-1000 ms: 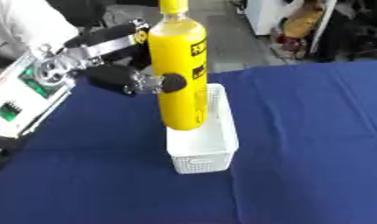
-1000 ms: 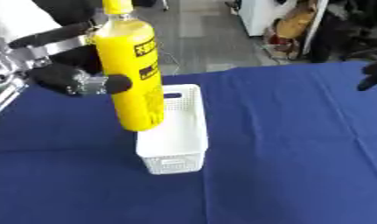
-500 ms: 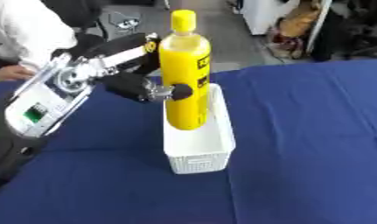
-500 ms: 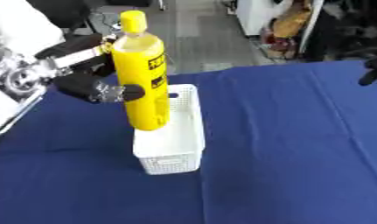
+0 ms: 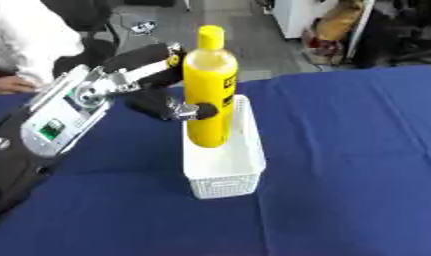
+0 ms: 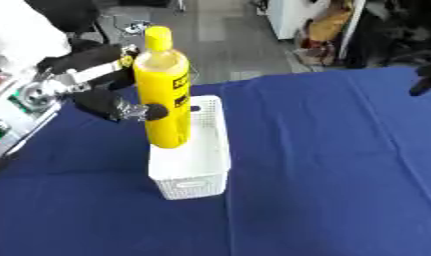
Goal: Pick up objects on the table and place them in the box.
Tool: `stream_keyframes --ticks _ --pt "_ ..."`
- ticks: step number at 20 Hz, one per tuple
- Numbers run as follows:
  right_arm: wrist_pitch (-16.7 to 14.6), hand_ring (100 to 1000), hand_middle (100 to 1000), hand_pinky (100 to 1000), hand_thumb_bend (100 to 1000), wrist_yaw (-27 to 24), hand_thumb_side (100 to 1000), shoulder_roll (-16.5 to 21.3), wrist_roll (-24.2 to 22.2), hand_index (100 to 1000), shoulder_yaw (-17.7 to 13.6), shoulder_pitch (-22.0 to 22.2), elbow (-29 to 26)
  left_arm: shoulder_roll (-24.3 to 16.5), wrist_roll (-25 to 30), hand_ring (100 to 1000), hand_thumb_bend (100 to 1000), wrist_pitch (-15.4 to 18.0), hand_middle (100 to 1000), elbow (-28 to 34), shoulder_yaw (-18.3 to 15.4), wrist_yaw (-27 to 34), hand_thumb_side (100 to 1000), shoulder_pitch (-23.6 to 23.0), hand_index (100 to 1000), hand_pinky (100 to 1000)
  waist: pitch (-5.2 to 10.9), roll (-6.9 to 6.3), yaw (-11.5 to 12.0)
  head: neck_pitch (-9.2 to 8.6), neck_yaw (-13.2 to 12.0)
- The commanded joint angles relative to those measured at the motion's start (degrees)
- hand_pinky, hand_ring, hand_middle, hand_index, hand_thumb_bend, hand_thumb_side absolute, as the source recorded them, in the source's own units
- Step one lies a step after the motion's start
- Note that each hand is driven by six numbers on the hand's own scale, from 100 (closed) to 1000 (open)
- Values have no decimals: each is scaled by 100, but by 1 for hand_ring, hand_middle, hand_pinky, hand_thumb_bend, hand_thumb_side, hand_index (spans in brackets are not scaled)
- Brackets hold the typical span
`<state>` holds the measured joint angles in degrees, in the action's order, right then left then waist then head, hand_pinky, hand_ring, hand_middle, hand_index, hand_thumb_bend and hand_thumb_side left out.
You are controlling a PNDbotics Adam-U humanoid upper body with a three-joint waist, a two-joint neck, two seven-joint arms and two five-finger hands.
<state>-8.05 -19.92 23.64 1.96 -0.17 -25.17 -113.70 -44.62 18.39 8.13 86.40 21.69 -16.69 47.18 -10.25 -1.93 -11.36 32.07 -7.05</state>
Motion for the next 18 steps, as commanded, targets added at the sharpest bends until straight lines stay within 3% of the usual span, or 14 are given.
stream_keyframes --ticks 1,4,5,8,9,10,11,13,14,15,18 --pt "-10 556 554 451 100 -18 912 40 -18 880 -19 -110 -89 -45 44 100 209 119 100 -151 -15 -187 788 136 344 100 71 -2 -20 -27 -49" --pt "-12 556 554 451 100 -24 912 32 -26 880 -15 -136 -89 -10 40 100 199 188 100 -317 -33 -327 802 142 376 100 55 -16 -41 -33 -52" --pt "-13 556 554 451 100 -26 912 29 -27 880 -14 -143 -89 -1 36 123 197 199 139 -376 -43 -373 820 142 430 100 50 -21 -48 -32 -49" --pt "-12 556 554 451 100 -30 912 26 -31 880 -11 -157 -89 28 84 316 258 253 357 -520 -59 -499 848 146 578 100 43 -32 -59 -28 -43" --pt "-13 556 554 451 100 -30 913 27 -33 880 -10 -159 -89 34 136 461 329 263 489 -563 -57 -530 869 143 665 184 42 -34 -60 -27 -39" --pt "-12 556 554 451 100 -31 913 27 -34 880 -10 -159 -89 43 196 499 354 268 531 -595 -61 -555 888 146 691 247 41 -34 -61 -25 -37" --pt "-12 556 554 451 100 -31 913 27 -37 880 -8 -160 -89 44 270 663 464 263 695 -623 -59 -594 918 146 790 483 42 -36 -62 -23 -35" --pt "-11 556 554 451 100 -33 913 27 -40 879 -8 -160 -89 55 405 790 519 241 811 -646 -76 -696 937 157 862 633 44 -35 -60 -22 -29" --pt "-12 556 554 451 100 -33 913 26 -40 879 -9 -159 -89 62 422 781 514 230 802 -644 -94 -734 936 162 855 663 45 -34 -58 -23 -24" --pt "-14 556 554 451 100 -33 913 26 -39 879 -10 -158 -89 67 406 840 546 220 860 -637 -114 -759 941 167 897 698 46 -34 -55 -24 -20" --pt "-13 556 553 451 100 -31 913 29 -39 879 -10 -153 -89 74 279 854 551 203 876 -615 -152 -769 947 171 910 709 48 -33 -46 -25 -16"
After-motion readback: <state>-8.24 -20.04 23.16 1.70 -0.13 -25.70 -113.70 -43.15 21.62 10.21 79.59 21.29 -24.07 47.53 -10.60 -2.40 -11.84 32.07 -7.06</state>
